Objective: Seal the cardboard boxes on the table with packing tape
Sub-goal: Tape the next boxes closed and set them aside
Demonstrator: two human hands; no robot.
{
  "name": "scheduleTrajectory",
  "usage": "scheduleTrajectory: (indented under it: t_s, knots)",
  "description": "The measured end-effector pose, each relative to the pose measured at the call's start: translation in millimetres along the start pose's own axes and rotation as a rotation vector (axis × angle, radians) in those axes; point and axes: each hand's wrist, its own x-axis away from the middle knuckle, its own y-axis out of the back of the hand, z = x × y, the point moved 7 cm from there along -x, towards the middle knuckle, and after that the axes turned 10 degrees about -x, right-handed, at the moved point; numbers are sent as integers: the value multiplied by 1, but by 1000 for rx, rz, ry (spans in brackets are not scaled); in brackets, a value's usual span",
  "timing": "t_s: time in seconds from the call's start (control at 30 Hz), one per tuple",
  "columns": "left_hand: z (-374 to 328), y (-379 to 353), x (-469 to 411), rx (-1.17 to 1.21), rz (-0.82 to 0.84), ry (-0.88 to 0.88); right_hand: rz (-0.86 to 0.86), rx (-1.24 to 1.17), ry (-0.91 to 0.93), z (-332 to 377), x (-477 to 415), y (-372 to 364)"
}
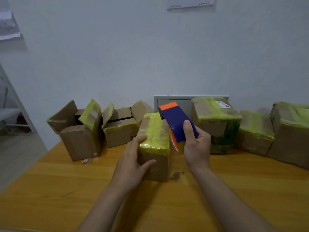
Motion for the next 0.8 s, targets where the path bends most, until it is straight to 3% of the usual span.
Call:
scheduleTrajectory:
  t_s: [0.57,0.8]
  knots:
    - [-24,-75,-109,-45,19,-9,-146,48,80,-10,-39,46]
    - [-32,-103,-142,-6,-2,-36,-101,13,112,-25,-46,40]
